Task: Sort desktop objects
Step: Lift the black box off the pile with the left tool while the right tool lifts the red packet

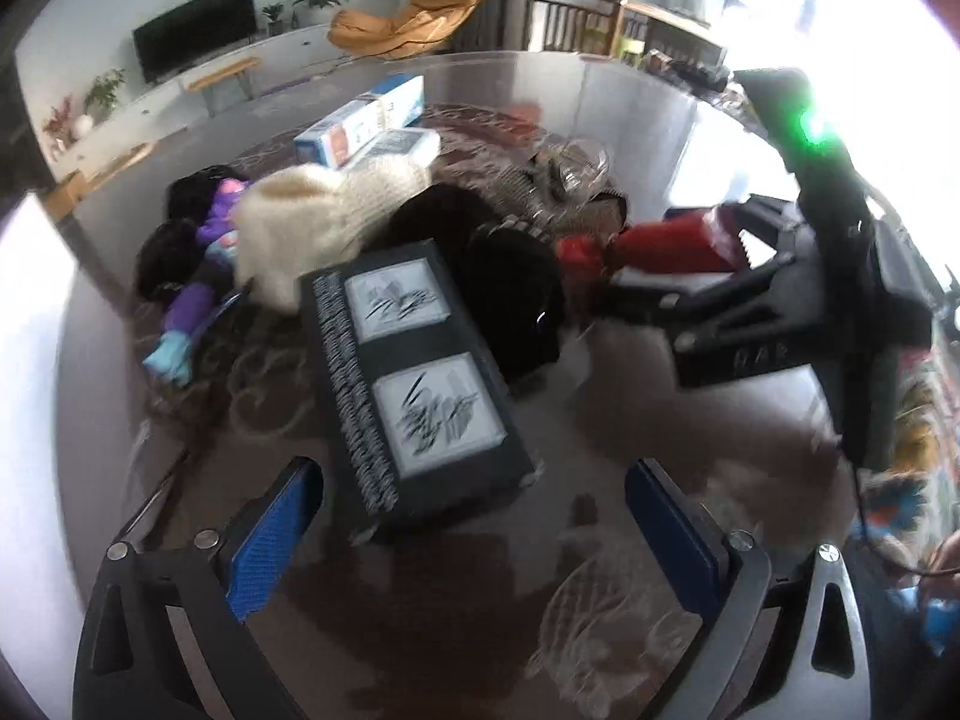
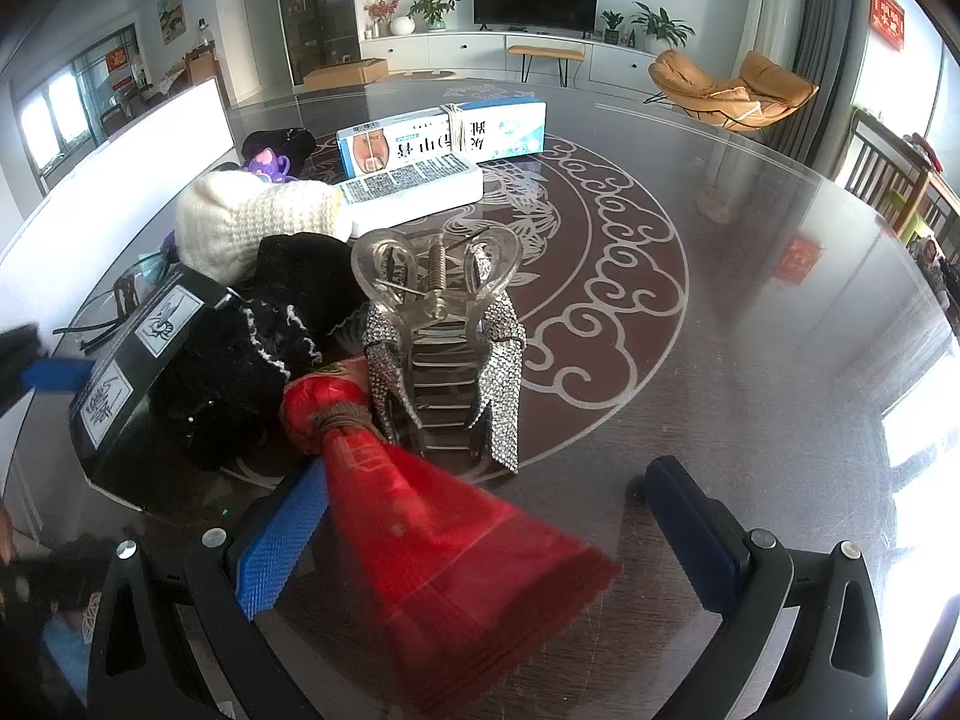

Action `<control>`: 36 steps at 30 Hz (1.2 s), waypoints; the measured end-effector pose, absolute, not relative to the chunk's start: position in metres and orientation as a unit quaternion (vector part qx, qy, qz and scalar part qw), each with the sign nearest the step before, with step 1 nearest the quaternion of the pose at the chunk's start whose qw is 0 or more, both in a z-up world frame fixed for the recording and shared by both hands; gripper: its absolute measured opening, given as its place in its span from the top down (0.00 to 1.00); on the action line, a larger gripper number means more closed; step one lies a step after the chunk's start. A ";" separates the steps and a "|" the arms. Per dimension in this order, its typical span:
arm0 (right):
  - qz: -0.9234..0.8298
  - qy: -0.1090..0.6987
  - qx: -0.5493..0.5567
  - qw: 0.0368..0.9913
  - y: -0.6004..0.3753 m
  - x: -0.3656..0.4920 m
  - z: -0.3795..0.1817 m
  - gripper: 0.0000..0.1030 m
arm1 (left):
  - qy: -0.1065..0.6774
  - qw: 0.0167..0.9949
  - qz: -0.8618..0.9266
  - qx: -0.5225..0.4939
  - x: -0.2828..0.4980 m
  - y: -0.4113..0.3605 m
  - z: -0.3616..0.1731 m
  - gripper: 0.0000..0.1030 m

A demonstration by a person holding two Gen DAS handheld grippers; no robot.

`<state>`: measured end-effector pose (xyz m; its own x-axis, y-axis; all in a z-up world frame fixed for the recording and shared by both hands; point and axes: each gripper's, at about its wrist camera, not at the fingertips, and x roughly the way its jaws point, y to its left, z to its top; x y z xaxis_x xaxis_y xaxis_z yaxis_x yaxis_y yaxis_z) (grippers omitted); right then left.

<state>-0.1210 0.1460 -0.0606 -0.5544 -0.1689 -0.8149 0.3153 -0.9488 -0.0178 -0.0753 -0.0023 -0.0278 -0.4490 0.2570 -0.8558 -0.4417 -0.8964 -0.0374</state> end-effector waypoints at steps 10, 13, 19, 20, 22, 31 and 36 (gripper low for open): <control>-0.878 0.081 0.451 0.138 0.146 -0.121 -0.060 0.00 | 0.037 0.138 0.850 -0.508 -0.116 0.001 -0.029 0.00; -0.878 0.081 0.451 0.138 0.146 -0.121 -0.061 0.00 | 0.022 0.130 0.845 -0.518 -0.122 0.009 -0.040 0.00; -0.878 0.081 0.451 0.138 0.146 -0.122 -0.061 0.00 | 0.037 0.101 0.844 -0.526 -0.137 0.013 -0.048 0.00; -0.878 0.079 0.451 0.139 0.147 -0.121 -0.060 0.00 | 0.033 0.103 0.844 -0.526 -0.139 0.012 -0.048 0.00; -0.878 0.079 0.451 0.138 0.146 -0.123 -0.062 0.00 | 0.039 0.105 0.842 -0.528 -0.141 0.014 -0.048 0.00; -0.878 0.079 0.451 0.138 0.146 -0.123 -0.062 0.00 | 0.073 0.125 0.845 -0.515 -0.140 0.017 -0.050 0.00; -0.878 0.079 0.451 0.138 0.146 -0.123 -0.062 0.00 | 0.074 0.128 0.858 -0.493 -0.129 0.011 -0.041 0.41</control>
